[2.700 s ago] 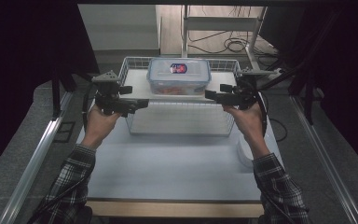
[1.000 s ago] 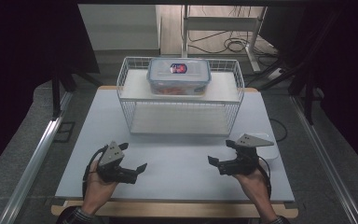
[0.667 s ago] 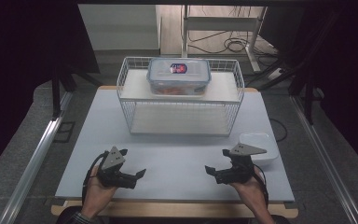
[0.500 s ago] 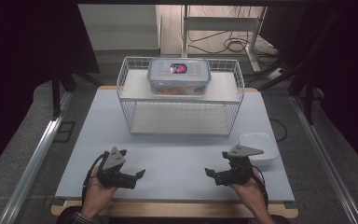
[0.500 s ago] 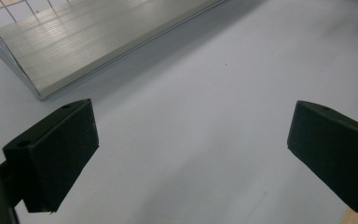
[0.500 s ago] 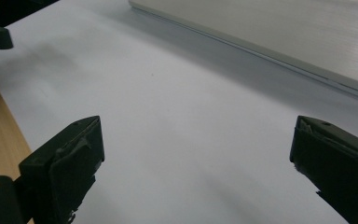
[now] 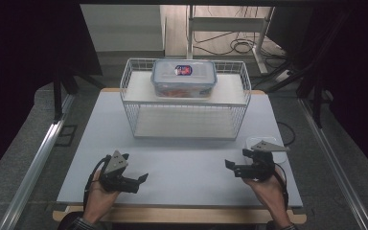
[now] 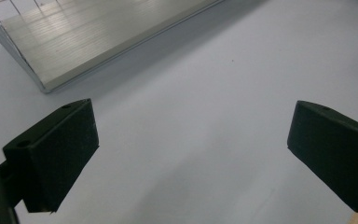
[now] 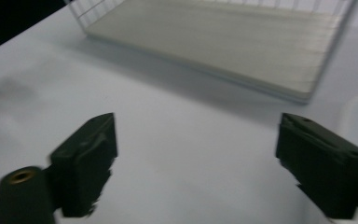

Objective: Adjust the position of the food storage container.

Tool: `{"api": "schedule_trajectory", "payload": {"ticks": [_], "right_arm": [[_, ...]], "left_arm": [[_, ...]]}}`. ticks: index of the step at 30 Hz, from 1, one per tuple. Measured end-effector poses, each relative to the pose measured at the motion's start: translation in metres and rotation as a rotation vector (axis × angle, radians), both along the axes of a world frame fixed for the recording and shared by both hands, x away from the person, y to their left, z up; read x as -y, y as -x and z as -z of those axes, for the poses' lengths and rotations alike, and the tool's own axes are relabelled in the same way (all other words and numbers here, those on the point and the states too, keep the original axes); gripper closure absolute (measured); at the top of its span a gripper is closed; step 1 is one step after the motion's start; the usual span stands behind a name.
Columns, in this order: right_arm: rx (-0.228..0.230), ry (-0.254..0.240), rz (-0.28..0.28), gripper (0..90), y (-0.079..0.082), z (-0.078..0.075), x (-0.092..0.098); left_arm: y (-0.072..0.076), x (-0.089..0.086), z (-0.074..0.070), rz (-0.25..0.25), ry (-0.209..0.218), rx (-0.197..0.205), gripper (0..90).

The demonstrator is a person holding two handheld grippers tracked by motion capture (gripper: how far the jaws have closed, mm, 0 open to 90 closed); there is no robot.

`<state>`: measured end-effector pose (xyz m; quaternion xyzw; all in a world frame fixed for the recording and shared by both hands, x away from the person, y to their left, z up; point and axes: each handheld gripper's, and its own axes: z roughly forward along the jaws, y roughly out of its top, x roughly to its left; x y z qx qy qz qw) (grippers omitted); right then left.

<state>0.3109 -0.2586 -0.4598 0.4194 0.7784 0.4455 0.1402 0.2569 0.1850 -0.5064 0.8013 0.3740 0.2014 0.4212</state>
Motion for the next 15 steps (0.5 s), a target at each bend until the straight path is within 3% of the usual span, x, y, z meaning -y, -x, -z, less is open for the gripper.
{"api": "schedule_trajectory", "payload": {"ticks": [2, 4, 6, 7, 8, 9, 12, 15], "right_arm": [[0.007, -0.016, 0.04, 30.5, -0.004, -0.004, 0.016], [0.009, -0.007, 0.048, 34.8, -0.005, -0.004, 0.021], [-0.001, -0.006, 0.081, 49.1, -0.01, -0.004, 0.036], [-0.001, -0.006, 0.081, 49.1, -0.01, -0.004, 0.036], [0.0, -0.003, 0.098, 58.3, -0.012, -0.005, 0.045], [0.0, -0.003, 0.098, 58.3, -0.012, -0.005, 0.045], [0.024, 0.041, 0.136, 73.0, -0.016, -0.007, 0.059], [0.035, 0.054, 0.157, 79.7, -0.018, -0.007, 0.065]], "left_arm": [[-0.001, 0.0, 0.001, 0.001, -0.005, -0.005, 1.6], [-0.001, 0.0, 0.001, 0.0, -0.006, -0.005, 1.6], [-0.001, 0.0, 0.002, -0.002, -0.004, -0.008, 1.6], [-0.001, 0.0, 0.002, -0.002, -0.004, -0.008, 1.6], [-0.001, -0.001, 0.002, -0.002, -0.002, -0.009, 1.6], [-0.001, -0.001, 0.002, -0.002, -0.002, -0.009, 1.6], [-0.002, -0.001, 0.002, -0.002, 0.001, -0.012, 1.7], [-0.002, -0.001, 0.002, -0.001, 0.0, -0.013, 1.7]]}}
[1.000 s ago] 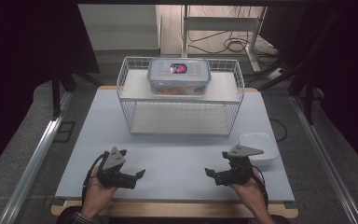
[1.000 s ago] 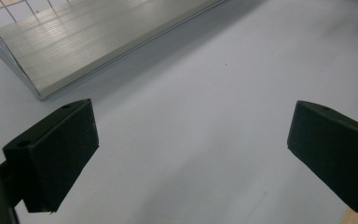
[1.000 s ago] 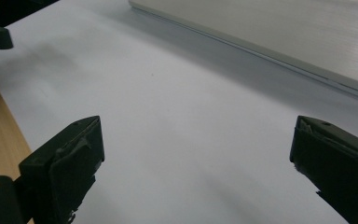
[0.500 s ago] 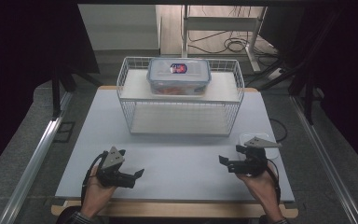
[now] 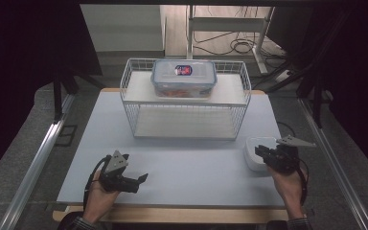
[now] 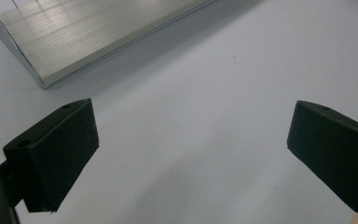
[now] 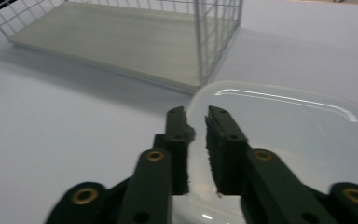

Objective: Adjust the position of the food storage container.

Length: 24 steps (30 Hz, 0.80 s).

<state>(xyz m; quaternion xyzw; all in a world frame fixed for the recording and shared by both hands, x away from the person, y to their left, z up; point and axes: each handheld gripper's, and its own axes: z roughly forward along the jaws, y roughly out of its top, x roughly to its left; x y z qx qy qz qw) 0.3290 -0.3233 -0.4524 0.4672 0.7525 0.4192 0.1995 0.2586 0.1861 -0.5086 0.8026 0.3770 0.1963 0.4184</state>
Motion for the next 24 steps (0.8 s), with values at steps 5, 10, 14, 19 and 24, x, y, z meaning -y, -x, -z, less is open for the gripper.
{"api": "schedule_trajectory", "payload": {"ticks": [5, 10, 14, 19, 24], "right_arm": [[0.033, 0.045, 0.076, 89.5, -0.005, -0.003, 0.021], [0.035, 0.053, 0.143, 89.6, -0.01, -0.004, 0.038], [0.018, 0.069, 0.203, 89.6, -0.019, 0.002, 0.055], [0.009, 0.083, 0.253, 89.6, -0.03, 0.007, 0.07], [-0.024, 0.104, 0.261, 89.6, -0.041, 0.017, 0.075]], "left_arm": [[-0.001, 0.0, 0.001, 0.003, -0.005, -0.005, 1.7], [-0.001, 0.001, 0.002, 0.003, -0.004, -0.01, 1.7], [-0.002, 0.001, 0.002, 0.003, -0.008, -0.015, 1.7], [-0.003, 0.001, 0.004, 0.005, -0.006, -0.021, 1.8], [-0.003, 0.001, 0.004, 0.009, -0.006, -0.024, 1.8]]}}
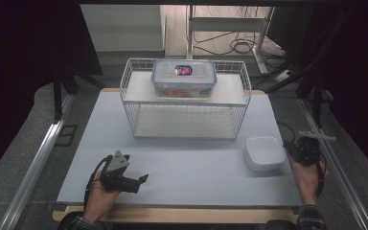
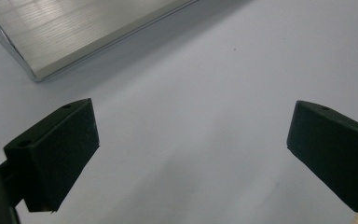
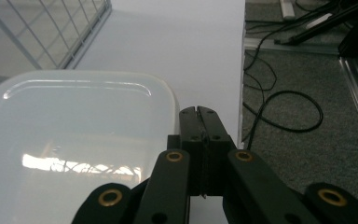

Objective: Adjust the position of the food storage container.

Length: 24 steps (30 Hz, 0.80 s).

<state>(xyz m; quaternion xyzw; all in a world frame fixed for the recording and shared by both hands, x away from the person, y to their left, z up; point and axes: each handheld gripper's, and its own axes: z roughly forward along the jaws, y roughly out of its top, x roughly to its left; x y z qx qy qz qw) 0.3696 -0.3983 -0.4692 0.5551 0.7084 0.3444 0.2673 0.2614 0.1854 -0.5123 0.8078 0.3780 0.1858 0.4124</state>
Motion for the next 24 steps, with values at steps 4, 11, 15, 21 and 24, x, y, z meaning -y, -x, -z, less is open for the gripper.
{"api": "schedule_trajectory", "payload": {"ticks": [4, 11, 15, 21, 24], "right_arm": [[-0.02, 0.001, -0.011, 89.6, -0.004, 0.004, -0.002], [-0.046, -0.024, -0.076, 89.6, -0.002, 0.006, -0.017], [-0.055, -0.033, -0.099, 89.6, -0.001, 0.006, -0.024], [-0.075, -0.049, -0.164, 89.6, 0.002, 0.007, -0.045], [-0.086, -0.041, -0.205, 89.5, 0.005, 0.007, -0.06]], "left_arm": [[0.0, 0.0, 0.0, 0.004, 0.002, -0.001, 1.8], [-0.001, 0.002, 0.001, 0.011, -0.002, -0.006, 1.9], [-0.001, 0.002, 0.001, 0.013, -0.003, -0.008, 1.9], [0.0, 0.002, 0.001, 0.016, -0.004, -0.009, 1.9], [0.0, 0.002, 0.001, 0.017, -0.002, -0.009, 1.9]]}}
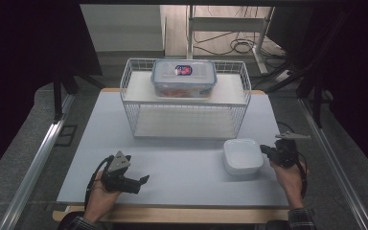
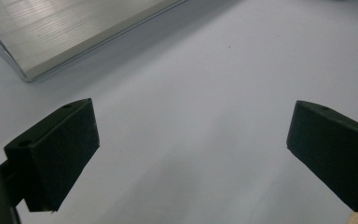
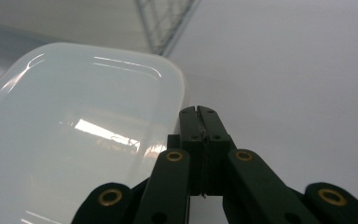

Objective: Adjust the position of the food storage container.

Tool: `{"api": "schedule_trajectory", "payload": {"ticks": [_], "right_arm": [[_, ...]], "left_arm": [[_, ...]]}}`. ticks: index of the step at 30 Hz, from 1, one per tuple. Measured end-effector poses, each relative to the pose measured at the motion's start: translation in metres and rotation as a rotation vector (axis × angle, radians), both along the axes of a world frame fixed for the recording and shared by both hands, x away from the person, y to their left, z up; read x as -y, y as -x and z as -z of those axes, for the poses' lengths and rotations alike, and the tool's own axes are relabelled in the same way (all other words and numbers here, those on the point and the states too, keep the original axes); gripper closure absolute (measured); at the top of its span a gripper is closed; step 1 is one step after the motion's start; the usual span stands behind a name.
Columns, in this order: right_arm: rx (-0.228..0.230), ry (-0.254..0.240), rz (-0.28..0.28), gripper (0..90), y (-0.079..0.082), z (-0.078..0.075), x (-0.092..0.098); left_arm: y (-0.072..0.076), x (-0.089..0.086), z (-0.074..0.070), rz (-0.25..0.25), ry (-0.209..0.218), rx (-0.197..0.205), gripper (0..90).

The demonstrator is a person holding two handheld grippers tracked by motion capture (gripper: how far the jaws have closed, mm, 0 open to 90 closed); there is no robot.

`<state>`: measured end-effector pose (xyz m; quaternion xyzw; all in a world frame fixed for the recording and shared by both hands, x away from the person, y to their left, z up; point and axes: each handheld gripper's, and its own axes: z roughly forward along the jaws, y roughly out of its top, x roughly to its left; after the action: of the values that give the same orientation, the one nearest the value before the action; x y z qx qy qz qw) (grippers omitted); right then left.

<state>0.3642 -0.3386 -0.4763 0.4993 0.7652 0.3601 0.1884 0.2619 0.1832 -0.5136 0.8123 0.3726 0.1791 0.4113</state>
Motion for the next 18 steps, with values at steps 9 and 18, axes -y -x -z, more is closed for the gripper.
{"api": "schedule_trajectory", "payload": {"ticks": [9, 18], "right_arm": [[-0.042, -0.006, -0.099, 89.5, 0.012, 0.001, -0.039], [-0.062, -0.016, -0.193, 89.5, 0.022, 0.002, -0.073]], "left_arm": [[0.001, 0.0, 0.0, 0.004, -0.002, 0.0, 1.9], [0.001, 0.002, 0.0, 0.009, 0.0, -0.002, 1.9]]}}
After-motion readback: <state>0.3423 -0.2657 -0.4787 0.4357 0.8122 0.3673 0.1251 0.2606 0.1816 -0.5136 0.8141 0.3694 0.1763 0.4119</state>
